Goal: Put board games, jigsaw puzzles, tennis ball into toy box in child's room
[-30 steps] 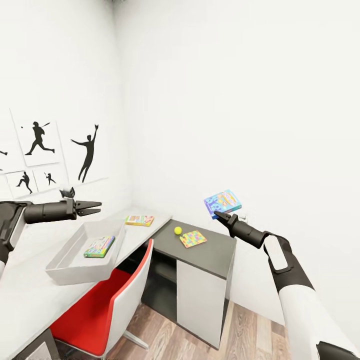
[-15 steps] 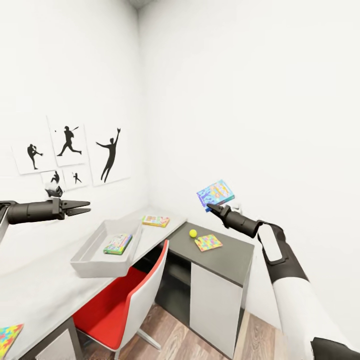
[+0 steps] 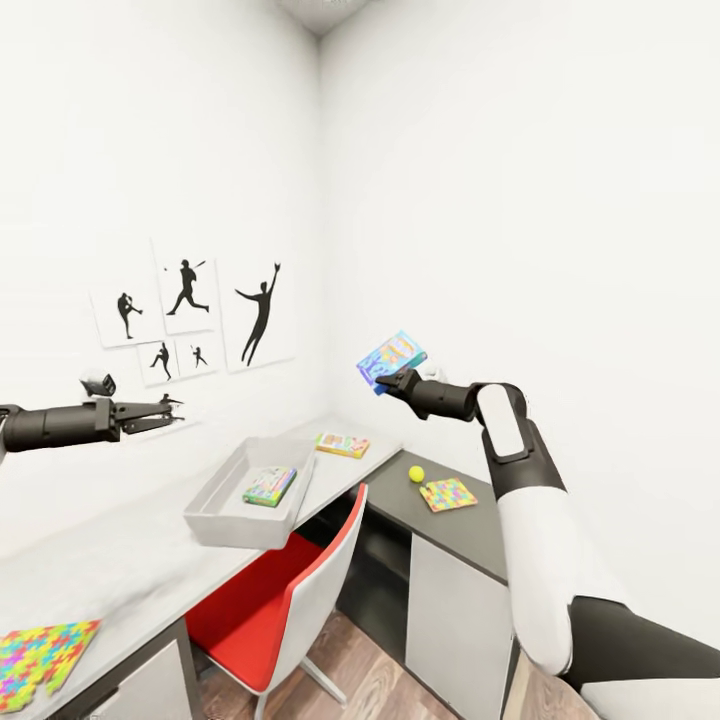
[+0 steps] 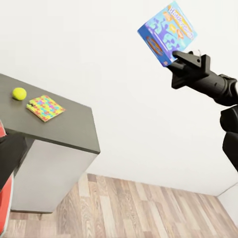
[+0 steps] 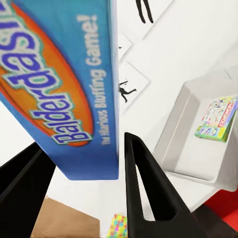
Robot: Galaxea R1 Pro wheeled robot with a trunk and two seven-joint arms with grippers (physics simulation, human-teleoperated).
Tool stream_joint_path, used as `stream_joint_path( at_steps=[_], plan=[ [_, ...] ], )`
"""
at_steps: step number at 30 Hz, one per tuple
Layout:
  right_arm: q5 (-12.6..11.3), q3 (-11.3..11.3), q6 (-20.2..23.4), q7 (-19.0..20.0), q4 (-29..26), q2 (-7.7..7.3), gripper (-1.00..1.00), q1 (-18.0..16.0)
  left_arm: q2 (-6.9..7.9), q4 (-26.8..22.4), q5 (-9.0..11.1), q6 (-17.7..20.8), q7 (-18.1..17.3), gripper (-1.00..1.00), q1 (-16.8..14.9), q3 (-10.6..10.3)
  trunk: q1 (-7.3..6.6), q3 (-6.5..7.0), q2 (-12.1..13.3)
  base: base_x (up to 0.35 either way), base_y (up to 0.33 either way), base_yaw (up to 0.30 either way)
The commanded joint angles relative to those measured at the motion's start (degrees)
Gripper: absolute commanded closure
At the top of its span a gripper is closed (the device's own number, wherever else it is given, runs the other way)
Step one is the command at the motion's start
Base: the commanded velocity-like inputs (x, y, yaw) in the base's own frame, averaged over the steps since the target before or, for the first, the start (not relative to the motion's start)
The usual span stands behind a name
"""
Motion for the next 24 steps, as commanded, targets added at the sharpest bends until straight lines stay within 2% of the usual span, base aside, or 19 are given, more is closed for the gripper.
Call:
stream_joint_path(
  at_steps=[1,17,24],
  plan=[
    [0.3,-0.3,0.6,0.3,0.2,0.11,1.00,-0.1,0.04,0.0,0.0,0.6,-0.2,-1.00,0.0,0.0,0.02,0.04,0.0,0.000,0.000,0.227],
    [0.3,-0.2,1.1,0.0,2.6,0.20,1.00,-0.3,0.10,0.1,-0.1,0.6,-0.2,-1.00,1.1,0.0,0.02,1.09,0.0,-0.035,0.000,0.226],
    [0.2,-0.2,1.1,0.0,2.8,-0.04,1.00,-0.3,0.08,0.1,-0.1,0.5,-0.2,-1.00,1.3,0.0,0.02,1.13,0.0,-0.004,0.000,0.132]
  ],
)
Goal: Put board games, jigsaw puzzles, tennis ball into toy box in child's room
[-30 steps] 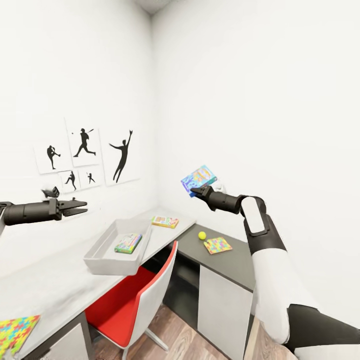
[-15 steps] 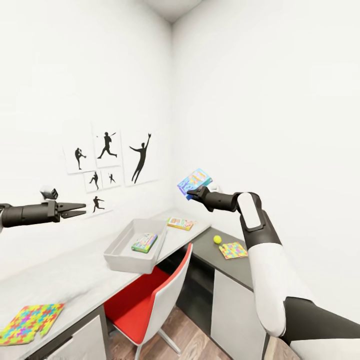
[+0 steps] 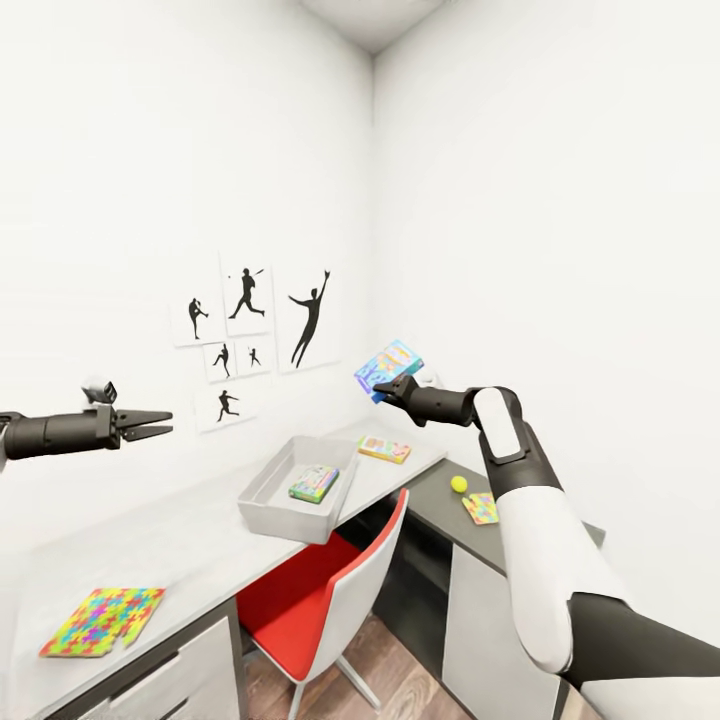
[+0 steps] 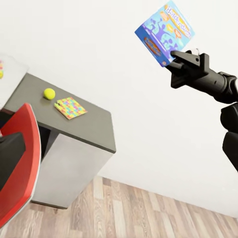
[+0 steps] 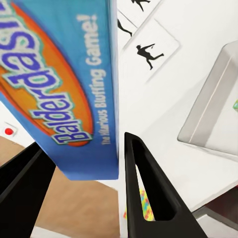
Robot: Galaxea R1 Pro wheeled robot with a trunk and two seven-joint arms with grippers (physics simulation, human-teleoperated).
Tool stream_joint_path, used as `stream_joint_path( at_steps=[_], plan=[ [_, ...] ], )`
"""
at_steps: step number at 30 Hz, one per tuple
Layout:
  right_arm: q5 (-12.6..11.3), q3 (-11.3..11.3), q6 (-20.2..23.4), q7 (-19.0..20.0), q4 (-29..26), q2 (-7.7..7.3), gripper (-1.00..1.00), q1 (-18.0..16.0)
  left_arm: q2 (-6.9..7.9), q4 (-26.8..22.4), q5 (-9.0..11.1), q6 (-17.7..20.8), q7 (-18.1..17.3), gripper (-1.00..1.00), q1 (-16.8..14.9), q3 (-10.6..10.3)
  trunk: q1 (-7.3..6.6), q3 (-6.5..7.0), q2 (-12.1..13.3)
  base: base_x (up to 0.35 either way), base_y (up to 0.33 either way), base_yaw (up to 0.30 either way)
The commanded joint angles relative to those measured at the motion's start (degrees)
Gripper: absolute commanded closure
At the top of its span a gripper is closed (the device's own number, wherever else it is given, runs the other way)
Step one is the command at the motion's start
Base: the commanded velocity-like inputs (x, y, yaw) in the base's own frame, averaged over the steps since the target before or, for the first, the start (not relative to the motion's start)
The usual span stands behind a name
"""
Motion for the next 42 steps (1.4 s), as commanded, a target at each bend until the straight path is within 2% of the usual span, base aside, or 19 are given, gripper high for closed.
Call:
stream_joint_path(
  at_steps=[1,10,20,34,42],
  plan=[
    [0.5,-0.3,0.3,0.6,0.1,-0.01,1.00,0.0,0.01,0.0,0.0,0.6,-0.2,-1.00,0.1,0.0,0.02,-0.07,0.0,-0.001,0.000,0.107],
    [0.5,-0.7,0.3,0.6,2.5,-0.55,1.00,0.0,0.01,0.0,0.0,0.6,-0.2,-1.00,0.3,-0.1,0.02,-0.73,0.0,0.000,0.000,0.117],
    [0.5,-0.8,0.3,0.9,2.7,-0.78,1.00,0.1,0.01,0.1,-0.1,0.5,-0.2,-1.00,0.4,0.0,0.02,-1.57,0.0,0.000,0.000,0.091],
    [0.5,-1.0,0.3,1.3,2.4,-0.89,1.00,0.3,-0.11,0.2,0.3,0.5,-0.2,-1.00,0.8,0.0,0.02,-1.66,0.0,0.000,0.000,0.007],
    [0.5,-1.0,0.3,1.3,2.4,-1.55,1.00,0.7,-0.60,0.6,0.4,-0.4,-0.2,-1.00,0.8,0.0,0.02,-1.66,0.0,0.000,0.000,0.000]
  ],
)
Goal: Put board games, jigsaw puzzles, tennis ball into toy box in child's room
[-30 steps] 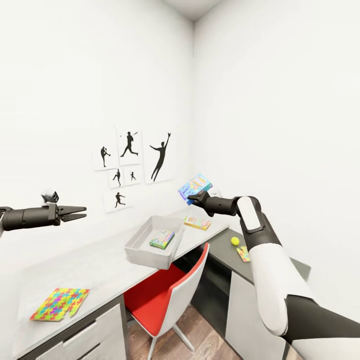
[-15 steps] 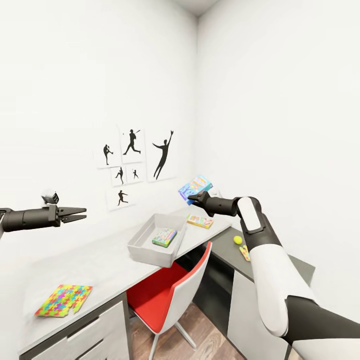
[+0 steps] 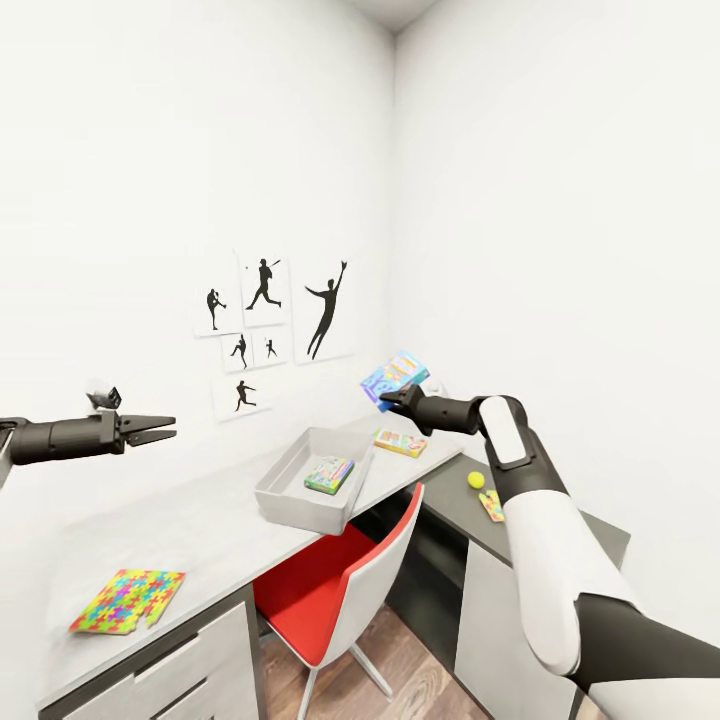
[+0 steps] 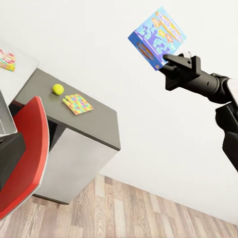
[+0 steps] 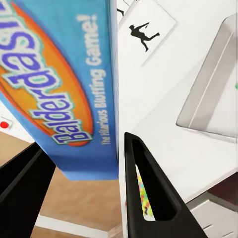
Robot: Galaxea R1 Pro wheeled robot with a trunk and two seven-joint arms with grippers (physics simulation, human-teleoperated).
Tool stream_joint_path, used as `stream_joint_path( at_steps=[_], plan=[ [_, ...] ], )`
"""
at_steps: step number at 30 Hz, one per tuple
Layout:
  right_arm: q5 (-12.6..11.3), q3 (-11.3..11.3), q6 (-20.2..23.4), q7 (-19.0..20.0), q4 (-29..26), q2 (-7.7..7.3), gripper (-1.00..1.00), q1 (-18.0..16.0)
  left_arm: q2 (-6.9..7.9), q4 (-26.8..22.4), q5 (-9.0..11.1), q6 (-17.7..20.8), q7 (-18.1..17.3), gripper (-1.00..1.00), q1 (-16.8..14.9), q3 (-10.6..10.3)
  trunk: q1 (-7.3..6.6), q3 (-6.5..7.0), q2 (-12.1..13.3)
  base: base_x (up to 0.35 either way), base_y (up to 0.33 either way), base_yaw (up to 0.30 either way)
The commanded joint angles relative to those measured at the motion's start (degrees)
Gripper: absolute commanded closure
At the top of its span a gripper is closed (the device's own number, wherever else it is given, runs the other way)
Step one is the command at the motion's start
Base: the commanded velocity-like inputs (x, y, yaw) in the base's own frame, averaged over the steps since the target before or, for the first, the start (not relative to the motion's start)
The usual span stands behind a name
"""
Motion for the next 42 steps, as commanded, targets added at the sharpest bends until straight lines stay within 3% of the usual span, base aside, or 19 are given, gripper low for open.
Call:
stream_joint_path(
  at_steps=[1,10,29,31,35,42],
  plan=[
    [0.5,-0.3,0.3,0.5,0.0,0.02,1.00,0.0,0.04,0.0,0.0,0.5,-0.2,-1.00,0.0,0.0,0.02,-0.03,0.0,0.000,0.000,0.000],
    [0.5,-0.1,0.3,0.2,0.2,0.02,1.00,0.1,0.34,0.8,-0.1,0.4,-0.2,-1.00,0.0,0.0,0.02,-0.06,0.0,-0.020,0.017,0.032],
    [1.2,0.5,0.3,-0.6,1.7,-0.06,1.00,-0.5,0.31,6.2,-0.5,0.2,-0.2,-1.00,0.0,0.0,0.02,-0.99,0.0,-0.002,0.004,0.236],
    [1.1,0.4,0.3,-0.7,2.5,-1.00,1.00,-0.6,0.34,6.5,-0.6,-0.2,-0.2,-1.00,0.2,0.0,0.02,-1.13,0.0,0.000,0.000,0.210],
    [0.7,0.1,0.3,-0.7,5.0,-4.93,1.00,-0.7,0.42,6.6,-0.4,-4.0,-0.2,-1.00,1.1,0.0,0.02,-1.43,0.0,0.000,0.000,0.200],
    [0.5,0.2,0.3,-0.6,9.7,-7.61,1.00,-2.6,0.59,7.9,-0.1,-5.4,-0.2,-1.00,1.4,1.1,0.02,-1.95,0.0,0.000,0.000,0.194]
  ],
)
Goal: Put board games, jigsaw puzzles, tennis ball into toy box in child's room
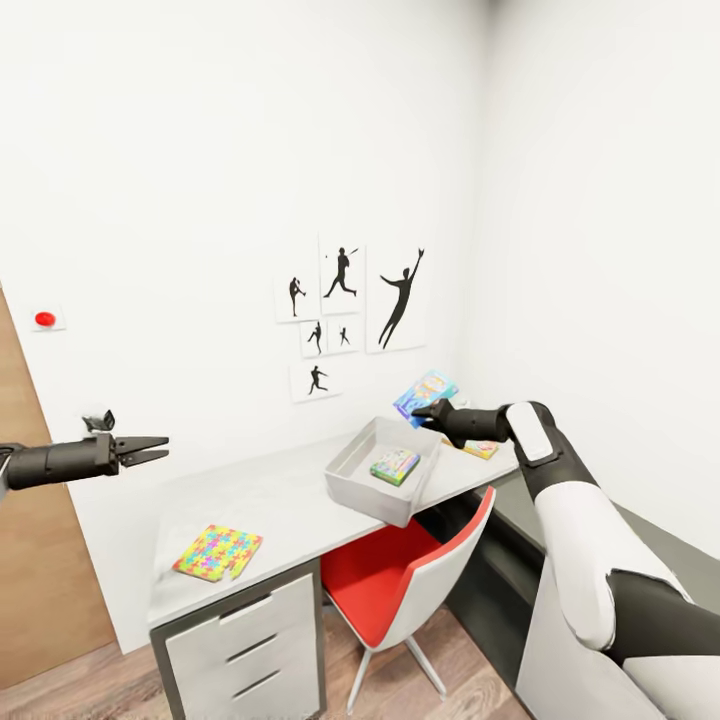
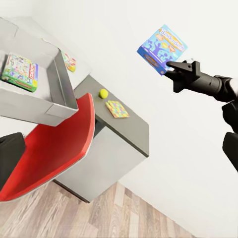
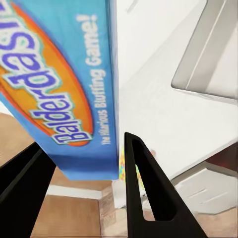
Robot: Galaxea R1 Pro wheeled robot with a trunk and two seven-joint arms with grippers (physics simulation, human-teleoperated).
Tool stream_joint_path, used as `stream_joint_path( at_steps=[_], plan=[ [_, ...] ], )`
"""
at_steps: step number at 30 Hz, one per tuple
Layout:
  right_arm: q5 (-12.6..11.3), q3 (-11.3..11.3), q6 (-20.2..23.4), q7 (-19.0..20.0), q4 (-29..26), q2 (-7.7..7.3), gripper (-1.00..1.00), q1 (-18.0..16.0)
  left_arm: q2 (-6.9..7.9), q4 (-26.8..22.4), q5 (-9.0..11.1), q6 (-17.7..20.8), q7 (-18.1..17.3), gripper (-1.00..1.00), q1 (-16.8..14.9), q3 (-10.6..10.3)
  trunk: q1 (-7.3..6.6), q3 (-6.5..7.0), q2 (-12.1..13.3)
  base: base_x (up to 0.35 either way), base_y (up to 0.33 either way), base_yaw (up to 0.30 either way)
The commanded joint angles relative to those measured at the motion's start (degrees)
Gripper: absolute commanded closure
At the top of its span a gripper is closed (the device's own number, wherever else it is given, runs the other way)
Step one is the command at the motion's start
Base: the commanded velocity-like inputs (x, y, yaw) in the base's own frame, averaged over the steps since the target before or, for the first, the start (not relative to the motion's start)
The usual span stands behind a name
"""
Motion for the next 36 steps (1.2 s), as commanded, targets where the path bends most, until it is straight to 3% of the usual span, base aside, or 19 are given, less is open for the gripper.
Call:
stream_joint_path(
  at_steps=[1,5,10,15,24,30,36],
  plan=[
    [0.0,-0.2,0.3,0.6,1.1,-0.42,1.00,-0.6,0.04,0.1,0.0,0.7,-0.2,-1.00,0.0,0.9,0.02,-0.10,-0.1,0.000,0.000,0.193],
    [0.1,0.2,0.3,0.6,5.4,-0.53,1.00,-3.4,0.03,0.3,0.0,1.0,-0.2,-1.00,0.0,5.5,0.02,-0.41,-0.1,0.000,0.000,0.191],
    [0.1,3.1,0.3,0.6,9.8,-0.84,1.00,-5.9,-0.10,0.4,-0.1,1.1,-0.2,-1.00,0.0,7.5,0.02,-0.79,-0.1,0.000,0.000,0.190],
    [0.1,4.8,0.3,0.6,11.0,-1.16,1.00,-6.5,-0.33,0.4,-0.2,1.1,-0.2,-1.00,0.0,7.9,0.02,-1.17,-0.1,0.000,0.000,0.189],
    [0.1,5.1,0.3,0.6,12.6,-1.71,1.00,-6.6,-0.70,1.2,-0.3,1.2,-0.2,-1.00,0.0,7.9,0.02,-1.87,-0.1,0.000,-0.057,0.187],
    [0.1,4.7,0.3,0.7,16.3,-4.49,1.00,-6.6,-0.68,1.5,-0.3,1.1,-0.2,-1.00,0.0,7.9,0.02,-2.33,-0.1,0.000,-0.007,0.184],
    [0.0,4.4,0.3,0.7,17.0,-5.14,1.00,-6.4,-0.75,1.6,-0.3,1.1,-0.2,-1.00,0.0,7.9,0.02,-2.51,-0.1,0.004,-0.001,0.070]
  ],
)
